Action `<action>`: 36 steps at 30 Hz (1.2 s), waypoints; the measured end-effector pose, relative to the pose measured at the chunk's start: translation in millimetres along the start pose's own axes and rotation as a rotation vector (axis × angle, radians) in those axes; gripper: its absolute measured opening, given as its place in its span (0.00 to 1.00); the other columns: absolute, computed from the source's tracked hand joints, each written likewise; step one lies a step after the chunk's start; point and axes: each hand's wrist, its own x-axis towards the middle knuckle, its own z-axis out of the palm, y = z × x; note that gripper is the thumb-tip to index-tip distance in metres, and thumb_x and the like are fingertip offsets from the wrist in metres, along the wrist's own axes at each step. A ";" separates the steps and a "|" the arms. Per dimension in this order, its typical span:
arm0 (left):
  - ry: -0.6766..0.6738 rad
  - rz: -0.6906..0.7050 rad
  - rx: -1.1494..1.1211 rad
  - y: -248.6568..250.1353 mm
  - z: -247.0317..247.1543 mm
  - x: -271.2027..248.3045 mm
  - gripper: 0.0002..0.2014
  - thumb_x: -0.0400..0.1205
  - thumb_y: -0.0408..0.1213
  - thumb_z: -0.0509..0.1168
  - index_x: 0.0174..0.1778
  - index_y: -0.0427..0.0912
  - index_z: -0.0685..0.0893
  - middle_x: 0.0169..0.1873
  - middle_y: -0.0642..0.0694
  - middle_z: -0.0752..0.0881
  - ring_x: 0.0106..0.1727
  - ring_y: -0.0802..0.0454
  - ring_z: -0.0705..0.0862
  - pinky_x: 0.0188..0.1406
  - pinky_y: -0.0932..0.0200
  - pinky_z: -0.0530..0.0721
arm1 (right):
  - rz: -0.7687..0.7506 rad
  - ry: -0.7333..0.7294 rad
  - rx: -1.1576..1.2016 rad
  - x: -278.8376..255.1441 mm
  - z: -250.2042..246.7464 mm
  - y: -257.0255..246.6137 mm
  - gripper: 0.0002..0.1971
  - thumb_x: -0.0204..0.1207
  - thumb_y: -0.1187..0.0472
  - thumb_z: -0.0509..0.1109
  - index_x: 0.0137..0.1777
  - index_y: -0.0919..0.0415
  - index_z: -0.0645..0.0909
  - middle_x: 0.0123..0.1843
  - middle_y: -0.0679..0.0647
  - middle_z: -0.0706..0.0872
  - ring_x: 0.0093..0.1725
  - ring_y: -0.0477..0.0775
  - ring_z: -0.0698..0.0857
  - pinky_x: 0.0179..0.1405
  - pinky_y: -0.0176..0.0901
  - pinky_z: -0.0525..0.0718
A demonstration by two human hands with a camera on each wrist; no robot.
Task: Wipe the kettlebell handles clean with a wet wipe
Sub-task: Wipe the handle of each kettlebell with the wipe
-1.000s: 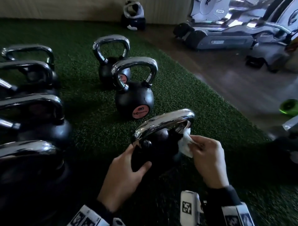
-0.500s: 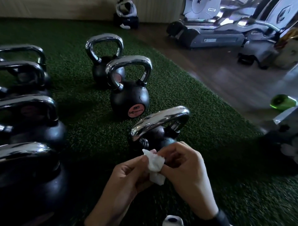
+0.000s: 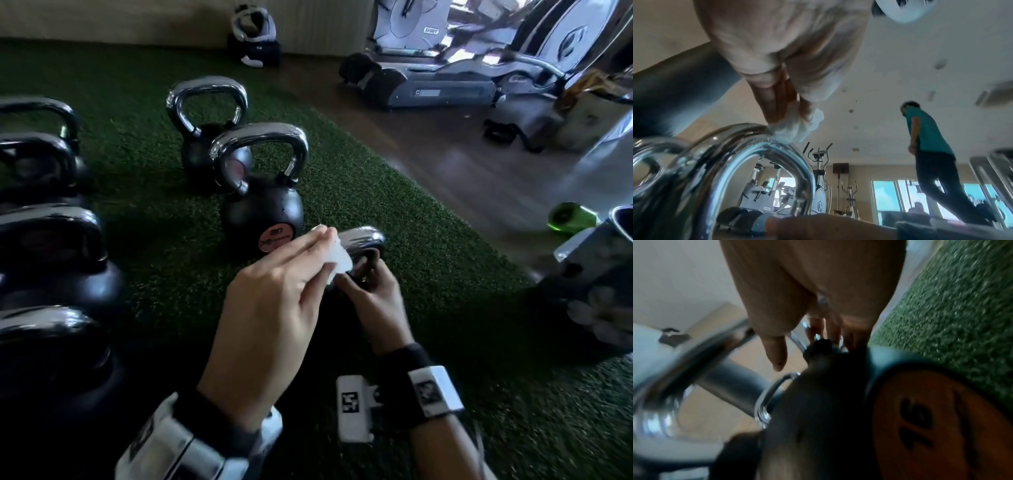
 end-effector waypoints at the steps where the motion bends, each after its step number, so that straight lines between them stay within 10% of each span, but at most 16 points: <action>1: -0.033 0.011 0.031 -1.5 6.3 8.6 0.16 0.85 0.36 0.68 0.68 0.38 0.89 0.66 0.46 0.90 0.68 0.59 0.87 0.72 0.68 0.79 | -0.022 0.040 -0.064 2.3 7.8 6.0 0.20 0.68 0.48 0.85 0.56 0.53 0.85 0.51 0.52 0.94 0.51 0.51 0.92 0.59 0.56 0.89; 7: -0.109 0.074 0.136 -6.5 21.4 15.6 0.16 0.82 0.30 0.74 0.66 0.37 0.90 0.64 0.44 0.91 0.63 0.54 0.91 0.66 0.64 0.81 | -0.021 0.100 -0.159 8.4 10.8 20.0 0.13 0.78 0.54 0.80 0.58 0.55 0.83 0.45 0.39 0.88 0.43 0.32 0.85 0.39 0.18 0.76; 21: 0.185 -0.120 -0.027 -34.3 0.3 -37.3 0.13 0.88 0.34 0.70 0.68 0.36 0.89 0.65 0.47 0.89 0.65 0.57 0.89 0.67 0.61 0.85 | -0.030 0.131 -0.157 4.1 14.1 22.3 0.15 0.78 0.50 0.79 0.58 0.56 0.83 0.48 0.45 0.90 0.47 0.43 0.87 0.51 0.42 0.82; 29: 0.345 -0.232 -0.307 -50.6 27.0 -63.5 0.15 0.87 0.29 0.69 0.70 0.32 0.85 0.66 0.48 0.88 0.66 0.58 0.89 0.66 0.60 0.87 | -0.042 0.132 -0.142 4.6 13.9 24.4 0.13 0.77 0.50 0.80 0.54 0.53 0.83 0.45 0.43 0.90 0.44 0.33 0.87 0.47 0.36 0.84; 36: 0.443 -0.368 -0.445 -63.8 55.2 -90.2 0.19 0.83 0.26 0.67 0.71 0.34 0.81 0.63 0.77 0.84 0.65 0.68 0.86 0.65 0.71 0.83 | -0.029 0.121 -0.128 3.3 13.5 20.1 0.12 0.78 0.52 0.80 0.55 0.55 0.84 0.46 0.43 0.90 0.43 0.28 0.86 0.44 0.28 0.81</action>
